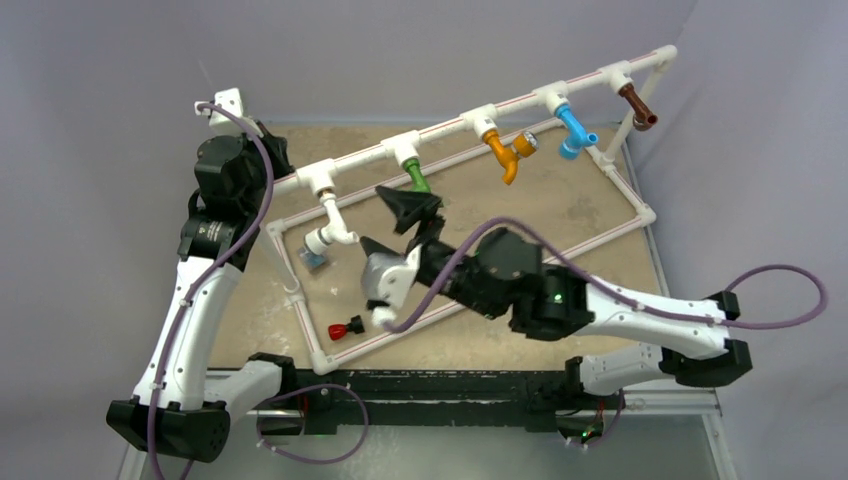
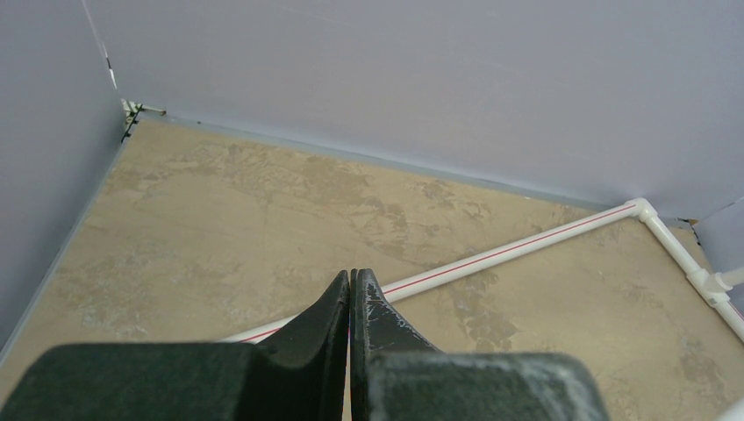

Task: Install the water faucets

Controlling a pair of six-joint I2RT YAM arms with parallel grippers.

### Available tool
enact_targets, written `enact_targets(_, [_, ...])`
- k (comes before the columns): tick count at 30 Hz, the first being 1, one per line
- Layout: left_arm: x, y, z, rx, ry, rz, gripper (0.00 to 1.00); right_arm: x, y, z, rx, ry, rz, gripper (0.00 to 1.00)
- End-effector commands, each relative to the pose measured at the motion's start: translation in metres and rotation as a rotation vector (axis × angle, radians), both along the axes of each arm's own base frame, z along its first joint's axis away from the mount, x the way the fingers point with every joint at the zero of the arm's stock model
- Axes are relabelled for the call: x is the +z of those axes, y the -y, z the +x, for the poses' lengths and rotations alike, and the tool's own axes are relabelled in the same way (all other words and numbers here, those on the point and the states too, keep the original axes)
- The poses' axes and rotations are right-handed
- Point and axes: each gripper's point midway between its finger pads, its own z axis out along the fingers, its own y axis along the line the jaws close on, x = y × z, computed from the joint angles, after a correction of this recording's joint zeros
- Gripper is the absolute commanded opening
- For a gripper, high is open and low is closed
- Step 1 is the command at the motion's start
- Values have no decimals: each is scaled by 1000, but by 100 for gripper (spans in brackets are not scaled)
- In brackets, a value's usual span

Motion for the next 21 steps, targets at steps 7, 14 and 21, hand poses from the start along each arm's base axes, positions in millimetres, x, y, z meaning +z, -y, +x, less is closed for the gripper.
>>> enact_targets(7, [-91,18,-28,-123,-333,91,0,-22,-16,2,-173,487,-313,80])
enact_targets(14, [-91,20,-29,-121,-331,106,0,-51,-31,-9,-196,609,-460,80])
enact_targets(21, [-92,20,-31,-119,-328,107,0,-63,-50,-12,-182,637,-514,77])
